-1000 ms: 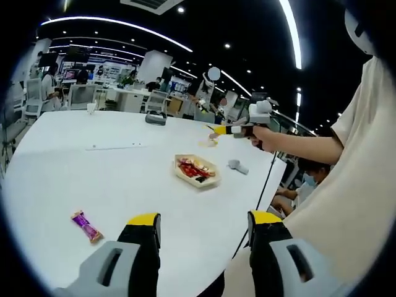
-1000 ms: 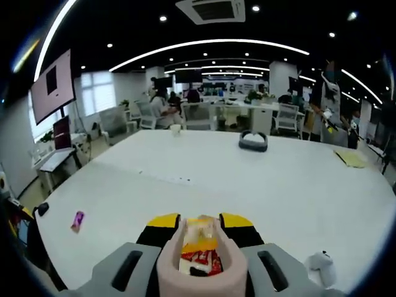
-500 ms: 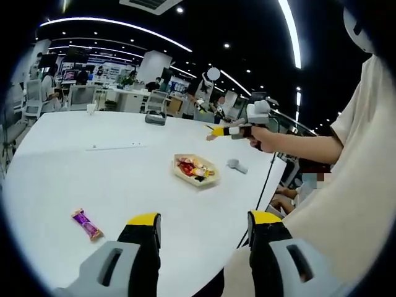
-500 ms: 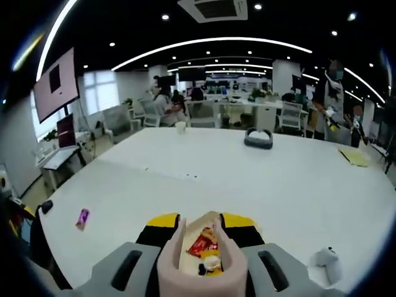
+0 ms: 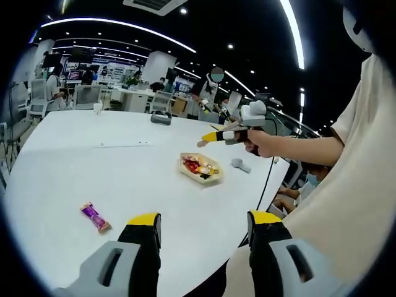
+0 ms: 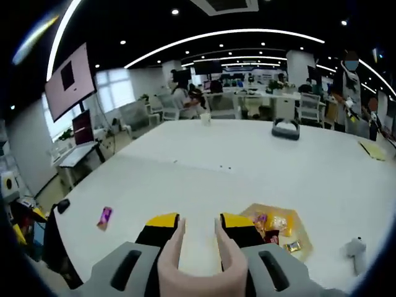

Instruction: Place the target food into the container with the food tongs after gripping and lifting it, then release it inside without dropping or visibly crushing the food.

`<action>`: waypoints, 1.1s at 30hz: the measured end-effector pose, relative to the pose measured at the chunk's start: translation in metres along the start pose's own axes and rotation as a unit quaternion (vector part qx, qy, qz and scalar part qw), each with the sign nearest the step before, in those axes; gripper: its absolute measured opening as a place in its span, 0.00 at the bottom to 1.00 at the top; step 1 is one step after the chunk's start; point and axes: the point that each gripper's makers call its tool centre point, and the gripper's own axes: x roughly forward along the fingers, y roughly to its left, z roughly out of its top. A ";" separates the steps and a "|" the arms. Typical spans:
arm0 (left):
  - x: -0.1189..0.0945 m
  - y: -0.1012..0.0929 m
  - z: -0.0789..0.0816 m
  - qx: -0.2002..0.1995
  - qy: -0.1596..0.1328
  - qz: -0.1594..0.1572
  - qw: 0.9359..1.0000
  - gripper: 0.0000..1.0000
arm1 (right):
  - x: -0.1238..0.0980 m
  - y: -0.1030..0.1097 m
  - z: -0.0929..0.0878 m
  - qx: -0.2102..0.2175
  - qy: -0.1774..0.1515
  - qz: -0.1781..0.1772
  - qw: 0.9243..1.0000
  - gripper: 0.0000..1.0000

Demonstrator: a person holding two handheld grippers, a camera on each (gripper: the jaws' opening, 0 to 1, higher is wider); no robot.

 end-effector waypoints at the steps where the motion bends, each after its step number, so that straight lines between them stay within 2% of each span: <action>1: -0.001 0.001 0.000 -0.001 -0.001 0.001 1.000 0.56 | 0.003 0.007 -0.001 -0.010 0.005 0.006 1.000 0.25; 6: -0.012 0.006 -0.002 -0.010 -0.011 0.013 1.000 0.56 | 0.018 0.031 0.000 -0.022 0.011 0.026 0.999 0.25; 12: -0.029 0.016 -0.012 -0.021 -0.011 0.031 0.999 0.56 | 0.038 0.063 0.002 -0.033 0.017 0.051 0.998 0.25; 19: -0.044 0.028 -0.012 -0.028 -0.021 0.050 0.998 0.56 | 0.057 0.095 0.001 -0.050 0.025 0.081 0.995 0.26; 33: -0.073 0.047 -0.021 -0.042 -0.027 0.078 0.996 0.56 | 0.081 0.142 -0.002 -0.061 0.037 0.113 0.991 0.26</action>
